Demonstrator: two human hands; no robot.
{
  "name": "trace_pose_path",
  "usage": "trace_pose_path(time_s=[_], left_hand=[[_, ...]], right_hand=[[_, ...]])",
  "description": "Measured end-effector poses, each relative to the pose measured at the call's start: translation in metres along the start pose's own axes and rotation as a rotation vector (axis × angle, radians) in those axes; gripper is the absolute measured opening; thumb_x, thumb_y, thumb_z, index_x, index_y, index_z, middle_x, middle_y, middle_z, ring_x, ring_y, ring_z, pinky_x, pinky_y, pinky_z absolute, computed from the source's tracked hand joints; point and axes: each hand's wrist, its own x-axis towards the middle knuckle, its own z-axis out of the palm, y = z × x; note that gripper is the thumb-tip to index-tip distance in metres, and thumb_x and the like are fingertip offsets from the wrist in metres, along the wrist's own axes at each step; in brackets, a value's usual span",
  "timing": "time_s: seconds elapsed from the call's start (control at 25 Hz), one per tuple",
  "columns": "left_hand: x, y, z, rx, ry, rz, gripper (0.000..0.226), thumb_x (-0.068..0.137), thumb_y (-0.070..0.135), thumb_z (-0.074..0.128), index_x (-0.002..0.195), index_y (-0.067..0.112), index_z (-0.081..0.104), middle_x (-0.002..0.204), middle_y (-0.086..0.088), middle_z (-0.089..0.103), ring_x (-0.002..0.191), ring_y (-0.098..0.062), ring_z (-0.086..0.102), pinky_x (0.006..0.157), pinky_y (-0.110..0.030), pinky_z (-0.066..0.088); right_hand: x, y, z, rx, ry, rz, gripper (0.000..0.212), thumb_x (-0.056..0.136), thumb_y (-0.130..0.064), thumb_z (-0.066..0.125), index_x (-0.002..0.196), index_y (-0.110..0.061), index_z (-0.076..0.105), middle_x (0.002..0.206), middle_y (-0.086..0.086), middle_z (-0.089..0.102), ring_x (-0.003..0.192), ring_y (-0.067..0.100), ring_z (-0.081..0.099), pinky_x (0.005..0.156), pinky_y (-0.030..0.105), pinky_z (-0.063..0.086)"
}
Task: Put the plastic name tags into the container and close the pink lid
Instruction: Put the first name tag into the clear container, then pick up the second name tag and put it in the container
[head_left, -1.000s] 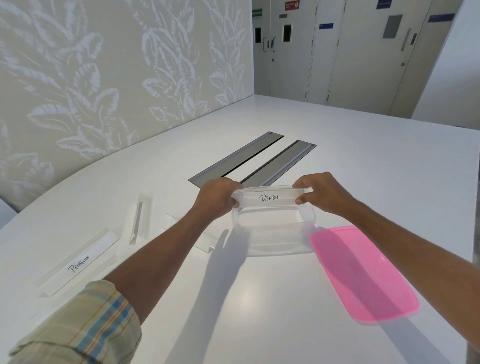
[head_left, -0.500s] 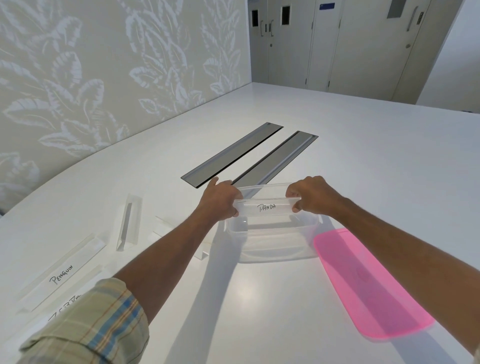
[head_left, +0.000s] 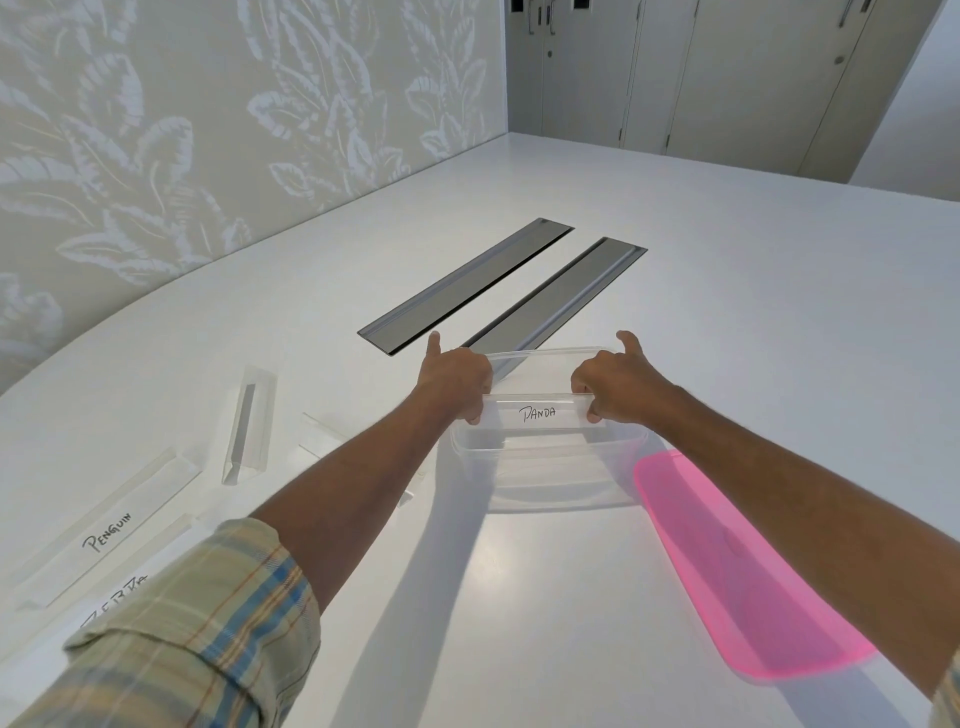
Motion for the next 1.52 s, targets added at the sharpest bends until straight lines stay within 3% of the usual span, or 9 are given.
trace_pose_path(time_s=[0.4,0.48,0.56,0.68,0.8,0.88,1.12,1.32,1.52], left_hand=[[-0.006,0.006,0.006,0.009,0.043,-0.037,0.042,0.08,0.036,0.088,0.119,0.031,0.075,0.12,0.008,0.074,0.13,-0.018,0.06,0.131,-0.062,0.0],[-0.01,0.004,0.005,-0.083,0.081,-0.017,0.036,0.085,0.041,0.082,0.119,0.032,0.075,0.124,0.01,0.074,0.129,-0.017,0.061,0.129,-0.06,0.016],[-0.018,-0.002,0.003,-0.202,0.173,-0.017,0.025,0.092,0.043,0.072,0.115,0.034,0.076,0.121,0.009,0.075,0.121,-0.021,0.068,0.113,-0.047,0.044],[-0.037,-0.017,0.0,-0.253,0.393,-0.021,0.021,0.096,0.033,0.06,0.105,0.034,0.079,0.105,0.01,0.079,0.104,-0.022,0.072,0.084,-0.035,0.058],[-0.058,-0.047,-0.004,-0.345,0.527,-0.069,0.021,0.096,0.032,0.058,0.104,0.035,0.077,0.102,0.014,0.079,0.102,-0.018,0.071,0.08,-0.034,0.057],[-0.069,-0.072,-0.005,-0.372,0.548,-0.111,0.019,0.096,0.033,0.06,0.106,0.036,0.076,0.102,0.016,0.08,0.104,-0.018,0.071,0.083,-0.035,0.057],[-0.095,-0.146,0.011,-0.362,0.462,-0.194,0.026,0.098,0.021,0.065,0.116,0.036,0.076,0.112,0.015,0.079,0.114,-0.017,0.069,0.086,-0.032,0.049],[-0.105,-0.186,0.035,-0.287,0.239,-0.197,0.041,0.099,0.014,0.066,0.135,0.034,0.068,0.143,0.005,0.065,0.137,-0.022,0.055,0.104,-0.042,0.049],[-0.103,-0.202,0.07,-0.294,0.15,-0.189,0.055,0.095,0.008,0.068,0.144,0.033,0.062,0.154,0.008,0.057,0.147,-0.018,0.046,0.11,-0.041,0.046]], right_hand=[[-0.002,-0.001,0.004,-0.015,0.074,0.001,0.038,0.086,-0.02,0.076,0.123,-0.027,0.07,0.117,-0.006,0.075,0.119,0.02,0.066,0.126,0.054,0.004],[-0.006,-0.001,-0.002,0.072,0.113,0.001,0.037,0.088,-0.024,0.078,0.124,-0.025,0.07,0.119,-0.006,0.076,0.12,0.02,0.066,0.127,0.052,0.005],[-0.011,-0.003,-0.012,0.169,0.177,0.004,0.032,0.089,-0.026,0.078,0.121,-0.024,0.072,0.119,-0.005,0.076,0.119,0.019,0.067,0.126,0.05,0.008],[-0.024,-0.012,-0.028,0.275,0.308,0.004,0.024,0.091,-0.028,0.078,0.115,-0.023,0.076,0.114,-0.006,0.078,0.114,0.018,0.069,0.121,0.043,0.025],[-0.037,-0.033,-0.041,0.466,0.413,0.008,0.018,0.091,-0.026,0.078,0.106,-0.018,0.08,0.103,0.0,0.081,0.1,0.022,0.074,0.096,0.039,0.054],[-0.044,-0.053,-0.049,0.607,0.418,0.009,0.01,0.091,-0.026,0.076,0.099,-0.02,0.08,0.093,-0.002,0.08,0.09,0.02,0.074,0.086,0.04,0.059],[-0.047,-0.128,-0.061,0.766,0.431,-0.103,0.011,0.09,-0.022,0.078,0.098,-0.017,0.081,0.089,-0.003,0.08,0.084,0.015,0.074,0.084,0.04,0.061],[-0.043,-0.19,-0.056,0.796,0.315,-0.144,0.019,0.089,-0.03,0.079,0.104,-0.017,0.08,0.091,-0.004,0.077,0.088,0.015,0.071,0.087,0.039,0.06],[-0.036,-0.238,-0.032,0.784,0.137,-0.154,0.041,0.089,-0.034,0.08,0.124,-0.014,0.073,0.117,0.004,0.075,0.108,0.021,0.069,0.096,0.04,0.056]])
